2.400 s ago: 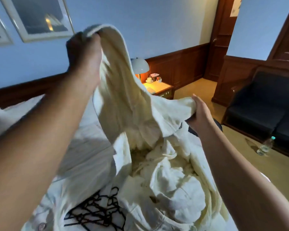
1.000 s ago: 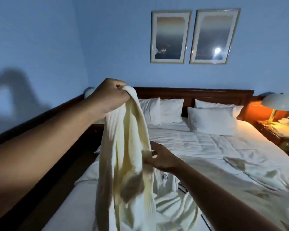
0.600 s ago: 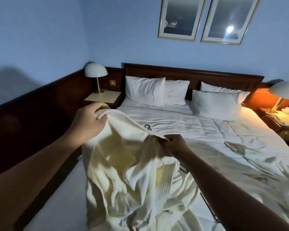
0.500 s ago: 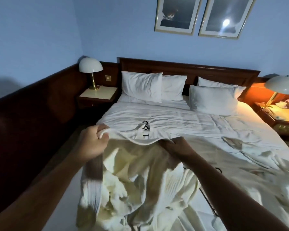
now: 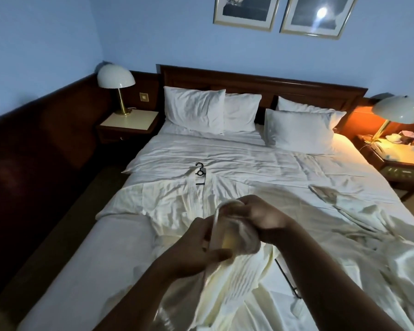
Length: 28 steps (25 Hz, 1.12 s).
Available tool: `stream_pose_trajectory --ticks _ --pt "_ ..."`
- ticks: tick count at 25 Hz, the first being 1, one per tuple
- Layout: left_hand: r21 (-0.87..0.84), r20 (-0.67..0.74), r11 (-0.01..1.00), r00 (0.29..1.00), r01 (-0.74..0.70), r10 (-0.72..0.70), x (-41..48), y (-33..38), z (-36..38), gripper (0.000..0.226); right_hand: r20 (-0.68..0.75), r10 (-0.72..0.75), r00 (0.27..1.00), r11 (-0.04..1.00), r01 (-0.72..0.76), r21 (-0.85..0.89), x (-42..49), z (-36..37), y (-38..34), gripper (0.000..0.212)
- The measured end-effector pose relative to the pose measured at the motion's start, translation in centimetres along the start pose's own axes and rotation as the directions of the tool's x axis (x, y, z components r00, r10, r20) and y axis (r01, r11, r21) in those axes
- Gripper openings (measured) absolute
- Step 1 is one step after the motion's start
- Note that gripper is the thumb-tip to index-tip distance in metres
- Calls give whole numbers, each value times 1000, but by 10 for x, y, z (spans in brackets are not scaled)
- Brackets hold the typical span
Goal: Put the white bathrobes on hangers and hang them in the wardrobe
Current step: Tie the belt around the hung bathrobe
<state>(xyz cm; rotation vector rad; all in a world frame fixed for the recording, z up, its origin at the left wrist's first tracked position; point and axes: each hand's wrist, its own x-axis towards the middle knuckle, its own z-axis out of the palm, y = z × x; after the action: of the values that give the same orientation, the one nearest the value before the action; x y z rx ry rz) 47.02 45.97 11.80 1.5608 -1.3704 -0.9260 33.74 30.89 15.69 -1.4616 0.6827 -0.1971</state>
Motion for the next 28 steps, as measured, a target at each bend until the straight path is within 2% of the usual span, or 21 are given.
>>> stream_pose_trajectory --ticks 2,3,5,7,9,10,12,15,16,17,19,20,23,26,28 --pt "105 -205 993 976 -53 74 11 0 12 17 129 -29 991 999 30 -11 1 -19 0 32" --pt "174 -294 984 951 -45 95 17 -6 14 22 181 -46 982 997 57 -54 2 -29 3 33" --pt "243 -371 970 924 2 91 26 -13 13 18 227 -75 971 962 131 -241 1 -42 13 21" --pt "270 -381 962 922 44 65 26 -15 12 18 229 -98 969 866 196 -460 -1 -38 34 6" --pt "347 -364 938 920 -11 146 18 -17 13 26 130 -257 958 682 275 -677 4 -23 70 10" --pt "373 -356 927 915 -45 188 14 -19 12 27 62 -326 943 600 257 -757 10 -17 89 14" --pt "376 -375 925 903 -61 212 10 -29 0 28 -110 -364 925 530 108 -841 21 -14 127 19" --pt "434 -407 900 887 -22 218 7 -46 -31 44 -354 -413 839 513 -107 -852 30 -23 162 25" --pt "452 -396 892 894 -8 209 3 -53 -38 47 -396 -438 807 503 -144 -852 30 -27 166 27" --pt "458 -393 889 899 8 194 -1 -60 -44 43 -406 -465 787 483 -159 -861 29 -30 166 29" --pt "474 -411 878 898 65 155 -8 -75 -54 20 -423 -481 768 456 -193 -869 32 -35 159 33" --pt "514 -422 853 892 87 163 -8 -80 -58 8 -439 -467 768 444 -226 -867 35 -39 154 35" --pt "643 -436 761 860 90 267 -1 -89 -59 1 -567 -345 748 469 -386 -794 45 -49 146 29" --pt "631 -502 764 822 136 269 2 -92 -58 18 -595 -371 712 576 -327 -750 44 -53 141 24" --pt "625 -517 755 829 198 211 0 -103 -60 25 -589 -358 724 545 -350 -762 36 -58 144 25"
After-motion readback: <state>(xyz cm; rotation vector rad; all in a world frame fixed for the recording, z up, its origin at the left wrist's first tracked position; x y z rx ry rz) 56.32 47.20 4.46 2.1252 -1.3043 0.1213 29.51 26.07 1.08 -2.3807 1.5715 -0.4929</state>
